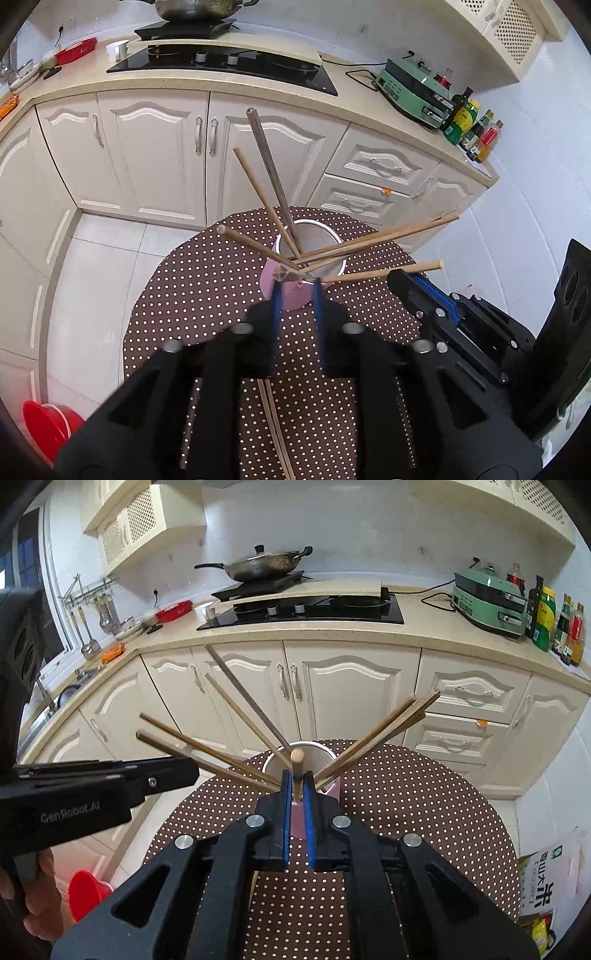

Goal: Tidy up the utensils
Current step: 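Open both tools to drop their sticks into the pink cup, then lower both tools to the remaining sticks and grasp one each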

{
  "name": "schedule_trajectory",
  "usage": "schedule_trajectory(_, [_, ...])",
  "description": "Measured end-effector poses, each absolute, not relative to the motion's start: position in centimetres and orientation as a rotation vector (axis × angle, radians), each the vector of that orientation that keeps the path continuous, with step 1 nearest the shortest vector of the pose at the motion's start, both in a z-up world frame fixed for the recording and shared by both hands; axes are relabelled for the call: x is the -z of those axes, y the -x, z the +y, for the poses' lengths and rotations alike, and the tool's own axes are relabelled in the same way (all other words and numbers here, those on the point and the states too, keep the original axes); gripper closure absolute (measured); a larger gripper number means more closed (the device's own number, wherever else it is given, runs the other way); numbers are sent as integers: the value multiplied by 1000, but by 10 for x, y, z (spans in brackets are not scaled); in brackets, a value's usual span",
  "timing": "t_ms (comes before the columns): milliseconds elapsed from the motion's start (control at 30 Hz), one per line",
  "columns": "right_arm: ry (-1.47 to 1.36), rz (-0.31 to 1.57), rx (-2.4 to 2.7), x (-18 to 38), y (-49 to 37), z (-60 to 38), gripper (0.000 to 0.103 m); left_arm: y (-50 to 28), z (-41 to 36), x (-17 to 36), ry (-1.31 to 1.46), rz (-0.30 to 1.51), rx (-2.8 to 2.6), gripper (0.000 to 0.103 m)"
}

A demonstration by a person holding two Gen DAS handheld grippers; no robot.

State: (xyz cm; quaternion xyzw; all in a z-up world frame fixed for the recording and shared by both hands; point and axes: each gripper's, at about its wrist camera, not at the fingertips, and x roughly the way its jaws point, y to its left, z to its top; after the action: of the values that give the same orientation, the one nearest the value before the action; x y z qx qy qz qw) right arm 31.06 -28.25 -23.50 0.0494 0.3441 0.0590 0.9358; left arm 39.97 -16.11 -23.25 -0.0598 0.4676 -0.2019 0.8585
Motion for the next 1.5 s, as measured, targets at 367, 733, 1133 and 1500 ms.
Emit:
schedule_trajectory(367, [-140,686,-115,224,-289,-283,89,-380,-147,219,126,920,410,45])
schedule_trajectory(733, [-142,711,-116,231,-261,-267,85,-359,-119,244,151,967,365,44])
schedule_trajectory(1133, [-241,888,-113,286,-252,-266,84,-356,-122,326,87,1186,360,44])
schedule_trajectory(1500, [-306,1040,-128,328,-270,-279,84,-385,-147,394,32,1334,338,44])
